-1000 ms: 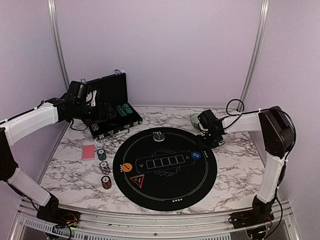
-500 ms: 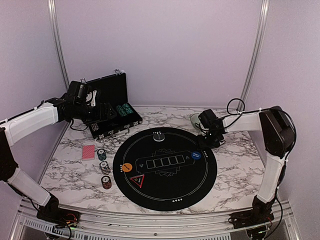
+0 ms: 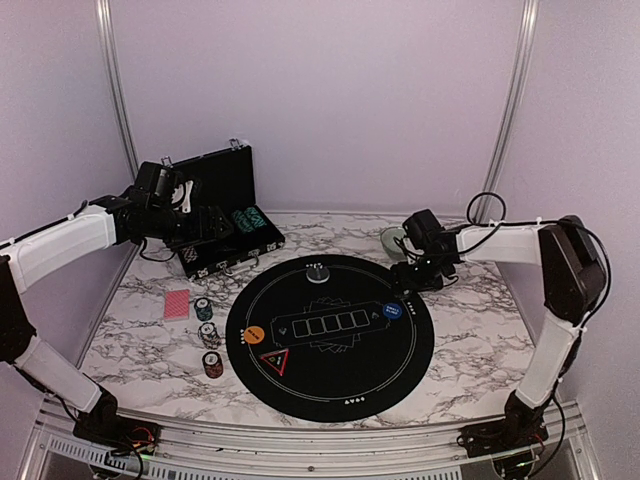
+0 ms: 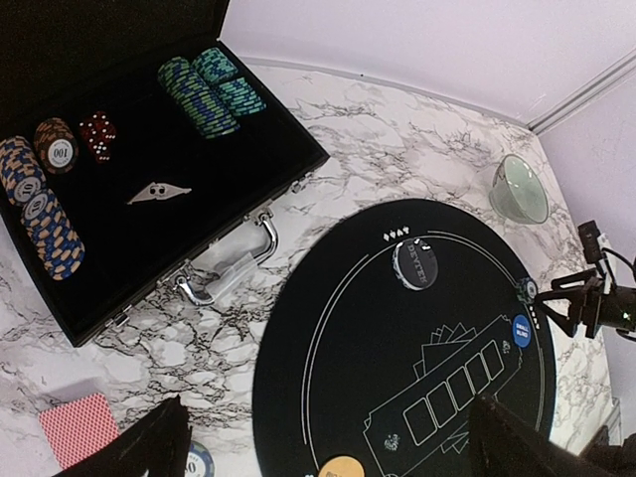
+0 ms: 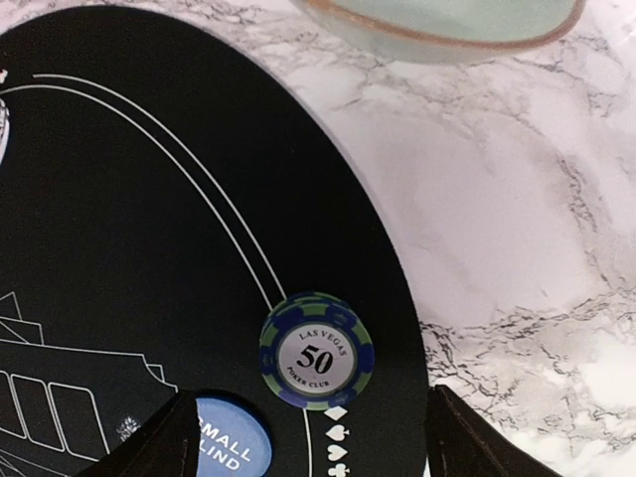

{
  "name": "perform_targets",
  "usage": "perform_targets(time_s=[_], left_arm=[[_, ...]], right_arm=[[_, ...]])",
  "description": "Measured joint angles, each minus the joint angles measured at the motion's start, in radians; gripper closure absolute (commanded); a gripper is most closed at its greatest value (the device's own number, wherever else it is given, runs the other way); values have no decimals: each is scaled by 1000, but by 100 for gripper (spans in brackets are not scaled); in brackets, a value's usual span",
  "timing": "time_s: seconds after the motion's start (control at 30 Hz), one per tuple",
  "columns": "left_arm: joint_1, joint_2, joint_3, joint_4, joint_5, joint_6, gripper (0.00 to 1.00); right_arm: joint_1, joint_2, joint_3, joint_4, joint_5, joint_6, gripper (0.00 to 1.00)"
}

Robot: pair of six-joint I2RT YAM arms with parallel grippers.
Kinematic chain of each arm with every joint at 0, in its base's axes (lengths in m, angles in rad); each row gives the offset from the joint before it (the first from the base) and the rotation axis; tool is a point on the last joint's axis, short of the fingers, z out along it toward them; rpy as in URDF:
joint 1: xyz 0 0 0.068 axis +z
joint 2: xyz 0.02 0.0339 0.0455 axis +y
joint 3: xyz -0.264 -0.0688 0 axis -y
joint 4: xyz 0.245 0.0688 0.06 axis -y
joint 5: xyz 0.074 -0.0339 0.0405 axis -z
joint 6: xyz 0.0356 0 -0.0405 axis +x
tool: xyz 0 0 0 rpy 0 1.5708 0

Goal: Distribute texas hold em gaming equipment

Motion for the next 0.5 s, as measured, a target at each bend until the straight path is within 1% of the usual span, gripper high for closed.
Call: perform_targets(time_s=[0.27, 0.5], left_arm=[[0, -21, -22, -40, -24, -4, 1], [0, -36, -73, -109, -89, -11, 1]], right_arm=[[16, -130, -19, 5, 19, 2, 24], [71, -194, -19, 45, 18, -3, 25]])
